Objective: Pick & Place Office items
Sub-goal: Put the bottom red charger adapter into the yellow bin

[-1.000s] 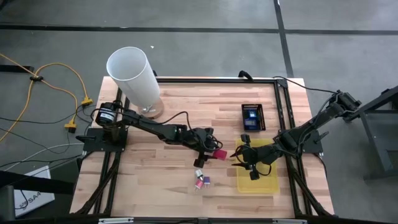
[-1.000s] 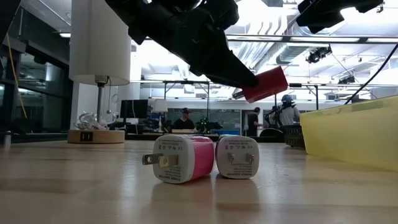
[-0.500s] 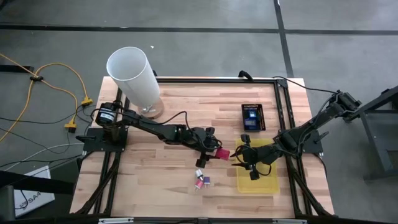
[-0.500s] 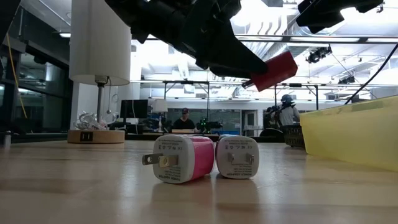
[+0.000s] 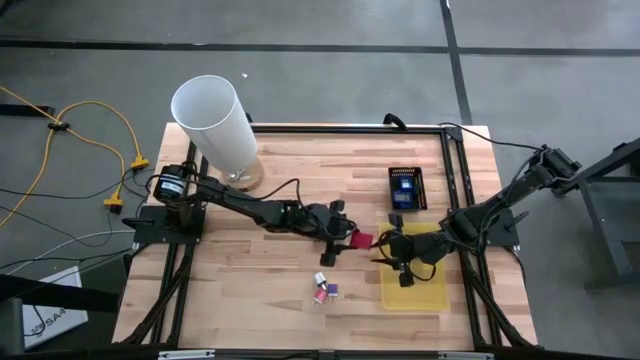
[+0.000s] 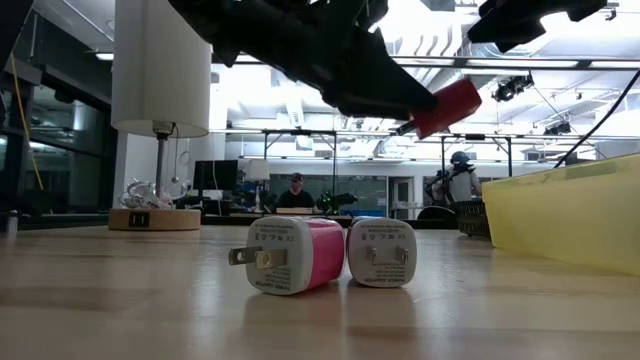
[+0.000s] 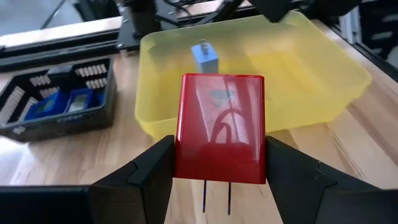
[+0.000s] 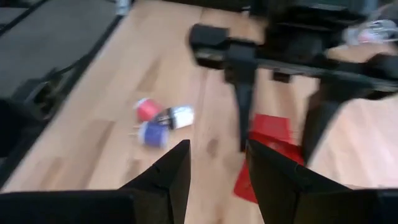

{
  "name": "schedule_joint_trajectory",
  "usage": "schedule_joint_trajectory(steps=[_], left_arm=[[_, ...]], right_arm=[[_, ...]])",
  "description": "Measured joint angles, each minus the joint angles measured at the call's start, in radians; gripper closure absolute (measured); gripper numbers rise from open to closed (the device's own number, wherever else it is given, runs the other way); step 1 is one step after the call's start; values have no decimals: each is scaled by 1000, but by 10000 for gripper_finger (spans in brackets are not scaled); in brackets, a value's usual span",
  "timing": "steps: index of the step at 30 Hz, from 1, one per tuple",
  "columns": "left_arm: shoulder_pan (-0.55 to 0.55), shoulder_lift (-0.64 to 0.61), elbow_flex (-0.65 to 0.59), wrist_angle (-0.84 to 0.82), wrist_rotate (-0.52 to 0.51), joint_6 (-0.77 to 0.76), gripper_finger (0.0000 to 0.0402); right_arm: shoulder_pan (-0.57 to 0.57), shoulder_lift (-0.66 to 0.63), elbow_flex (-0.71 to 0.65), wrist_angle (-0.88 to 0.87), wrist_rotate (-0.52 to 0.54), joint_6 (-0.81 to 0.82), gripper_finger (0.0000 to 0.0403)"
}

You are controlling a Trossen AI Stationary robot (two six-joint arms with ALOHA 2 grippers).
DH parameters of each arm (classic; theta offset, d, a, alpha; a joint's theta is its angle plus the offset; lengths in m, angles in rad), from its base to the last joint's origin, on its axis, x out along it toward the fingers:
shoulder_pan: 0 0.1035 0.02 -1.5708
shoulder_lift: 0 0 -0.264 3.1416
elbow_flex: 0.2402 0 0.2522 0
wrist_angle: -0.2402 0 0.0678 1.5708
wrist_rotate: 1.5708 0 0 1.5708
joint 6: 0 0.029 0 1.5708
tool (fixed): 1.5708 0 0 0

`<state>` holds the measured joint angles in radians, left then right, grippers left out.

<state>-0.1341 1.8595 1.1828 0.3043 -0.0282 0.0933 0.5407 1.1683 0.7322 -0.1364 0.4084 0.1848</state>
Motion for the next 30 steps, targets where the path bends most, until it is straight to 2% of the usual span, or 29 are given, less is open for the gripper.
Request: schedule_joint_trajectory(steps=[3, 5, 20, 24, 30], left_arm=[[0, 0, 0, 0, -35, -37, 193], [0, 0, 0, 0, -53, -51, 193], [0, 0, 0, -5, -58, -68, 193], [0, 0, 0, -5, -57, -68, 193], [0, 0, 0, -8, -56, -68, 193]], right_arm=[[0, 0, 0, -13, 122, 71, 261], [-1, 0, 0, -38, 164, 86, 261], [-42, 0, 0, -99, 155, 160, 257], [-59, 0, 0, -100, 129, 183, 229], [-73, 0, 0, -118, 109, 196, 164]])
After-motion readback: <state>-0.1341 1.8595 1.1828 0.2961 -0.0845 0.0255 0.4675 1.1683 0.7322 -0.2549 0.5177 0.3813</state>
